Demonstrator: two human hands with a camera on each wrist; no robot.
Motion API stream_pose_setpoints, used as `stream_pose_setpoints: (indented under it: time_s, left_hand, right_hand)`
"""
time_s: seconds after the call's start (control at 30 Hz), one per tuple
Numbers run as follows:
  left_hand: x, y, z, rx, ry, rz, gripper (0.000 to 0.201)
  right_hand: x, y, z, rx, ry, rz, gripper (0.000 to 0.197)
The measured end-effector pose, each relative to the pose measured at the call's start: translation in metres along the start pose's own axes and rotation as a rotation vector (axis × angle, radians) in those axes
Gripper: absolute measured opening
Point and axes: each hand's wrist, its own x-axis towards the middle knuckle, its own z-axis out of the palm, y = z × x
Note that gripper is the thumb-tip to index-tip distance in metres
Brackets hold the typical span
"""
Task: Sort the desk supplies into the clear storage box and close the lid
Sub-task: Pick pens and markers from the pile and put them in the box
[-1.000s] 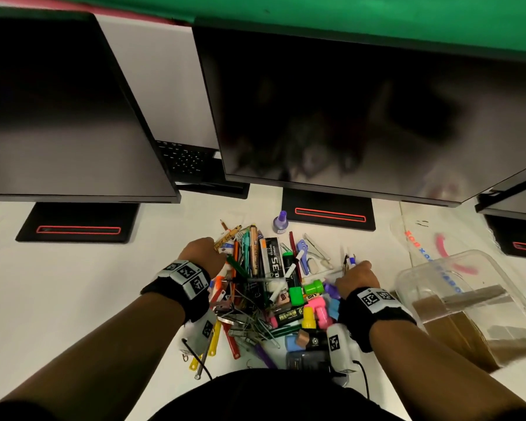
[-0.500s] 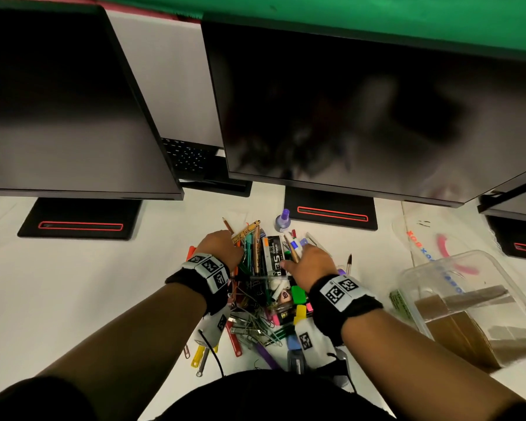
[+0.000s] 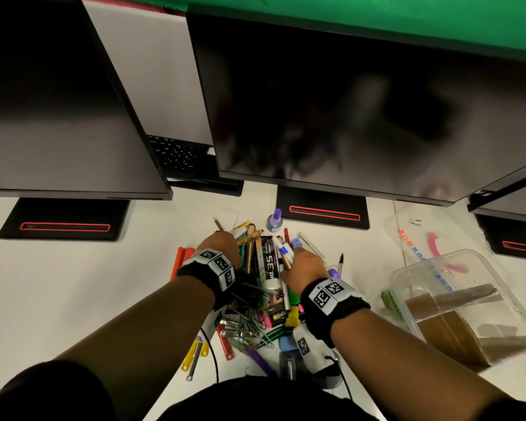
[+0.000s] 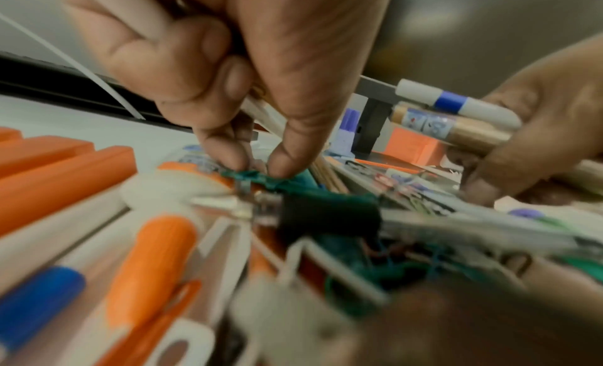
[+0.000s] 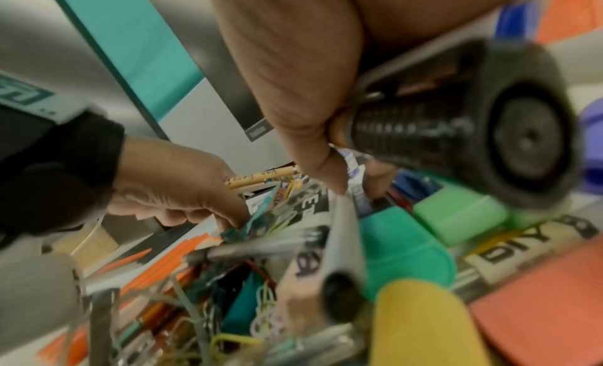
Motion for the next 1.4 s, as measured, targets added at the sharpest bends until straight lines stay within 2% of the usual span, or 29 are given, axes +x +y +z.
stream_pose_setpoints:
  time_s: [0.17,0.47,0.67,0.93,1.07,1.2,1.3,1.4]
  left_hand:
    - [0.0,-0.003,0.01,-0.027,0.01,-0.016,0.021]
    - [-0.001,-0.007,0.014,-0.017,0.008,-0.028,0.029]
    - [-0.004,-0.007,0.007,-0.147,-0.026,-0.035,0.031]
    - [-0.005,-0.01,-0.002,-0.311,0.032,-0.033,0.042]
    - [-0.007,-0.012,0.0,-0.347,0.088,0.02,0.032]
    - [-0.008,-0.008,-0.001,-0.443,0.128,0.054,0.021]
    - [-0.007,-0.004,-0.001,-0.433,0.095,0.07,0.011]
    - [-0.006,-0.003,0.004,-0.309,0.039,0.076,0.018]
  right_hand:
    - [-0.002,0.001,0.004,-0.011,-0.019,-0.044,0.029]
    - [-0.009,0.002,0.008,-0.043,-0.02,-0.032,0.033]
    - [-0.01,-0.007,0.014,-0.14,-0.066,0.009,0.031]
    - [-0.019,0.0,0.024,-0.262,-0.043,-0.093,0.029]
    - [-0.015,0.004,0.02,-0.229,-0.08,-0.14,0.026]
    - [-0.01,0.008,0.007,-0.093,-0.037,-0.062,0.027]
    - [-0.008,0.013,-0.003,0.07,0.02,-0.001,0.032]
    - [-0.011,0.011,-0.011,0.132,0.053,-0.045,0.039]
